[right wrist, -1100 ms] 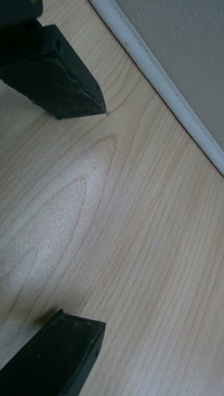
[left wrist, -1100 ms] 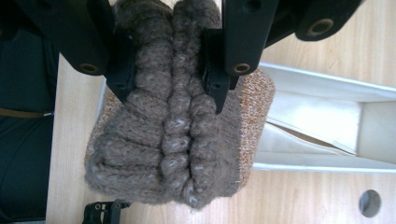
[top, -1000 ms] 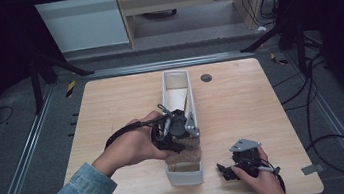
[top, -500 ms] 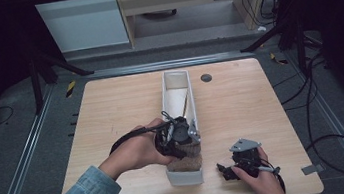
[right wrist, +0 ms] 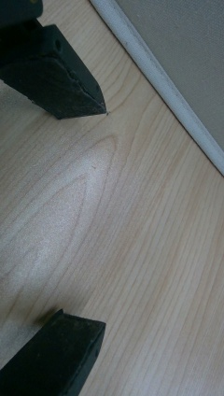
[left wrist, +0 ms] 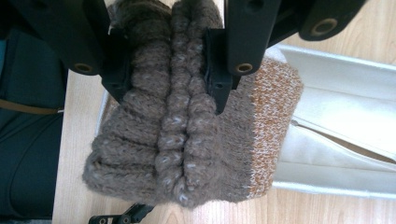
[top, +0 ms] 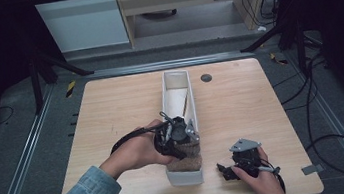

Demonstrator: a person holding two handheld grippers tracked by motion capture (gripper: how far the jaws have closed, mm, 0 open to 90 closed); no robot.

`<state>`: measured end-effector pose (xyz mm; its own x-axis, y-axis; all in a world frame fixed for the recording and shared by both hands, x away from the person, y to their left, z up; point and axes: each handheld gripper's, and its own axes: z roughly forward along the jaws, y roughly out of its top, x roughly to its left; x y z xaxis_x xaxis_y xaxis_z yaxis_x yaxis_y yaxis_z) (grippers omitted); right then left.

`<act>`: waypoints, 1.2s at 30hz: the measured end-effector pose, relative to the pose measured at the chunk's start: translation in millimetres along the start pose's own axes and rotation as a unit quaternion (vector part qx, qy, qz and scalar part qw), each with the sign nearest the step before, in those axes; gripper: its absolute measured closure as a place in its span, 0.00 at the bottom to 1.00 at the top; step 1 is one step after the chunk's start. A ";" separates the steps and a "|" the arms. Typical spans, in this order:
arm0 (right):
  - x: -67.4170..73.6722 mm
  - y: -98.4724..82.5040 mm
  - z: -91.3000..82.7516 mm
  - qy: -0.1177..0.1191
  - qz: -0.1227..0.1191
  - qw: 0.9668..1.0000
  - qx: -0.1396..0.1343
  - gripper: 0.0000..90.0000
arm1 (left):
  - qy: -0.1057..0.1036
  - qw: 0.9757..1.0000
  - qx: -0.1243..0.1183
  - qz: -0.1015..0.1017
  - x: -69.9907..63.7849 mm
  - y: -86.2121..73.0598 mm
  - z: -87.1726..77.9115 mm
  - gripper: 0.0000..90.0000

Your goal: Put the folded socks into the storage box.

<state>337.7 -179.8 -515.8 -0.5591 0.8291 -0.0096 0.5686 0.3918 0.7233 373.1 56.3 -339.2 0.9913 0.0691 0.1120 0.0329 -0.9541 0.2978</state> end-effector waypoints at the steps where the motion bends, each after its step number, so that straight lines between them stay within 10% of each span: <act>1: 0.0 0.0 0.0 0.000 0.000 1.000 0.000 0.00 | 0.000 1.000 0.000 0.000 0.0 0.0 0.0 0.68; 19: 0.1 0.0 0.0 0.000 0.000 1.000 0.000 0.00 | -0.042 0.998 -0.050 -0.011 14.8 -4.8 -18.9 0.32; 27: 0.1 0.0 0.1 0.000 0.001 1.000 0.000 0.00 | -0.038 0.995 -0.089 -0.030 23.3 -3.8 -40.7 0.49; 36: 0.1 0.1 -0.1 0.000 0.000 1.000 0.001 0.00 | -0.022 0.995 -0.080 -0.051 39.4 -3.7 -53.8 0.93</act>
<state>337.7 -179.7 -515.7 -0.5583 0.8296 -0.0092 0.5699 0.3915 0.7225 405.1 78.2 -284.9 0.9885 0.1476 0.0323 0.1172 -0.8837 0.4531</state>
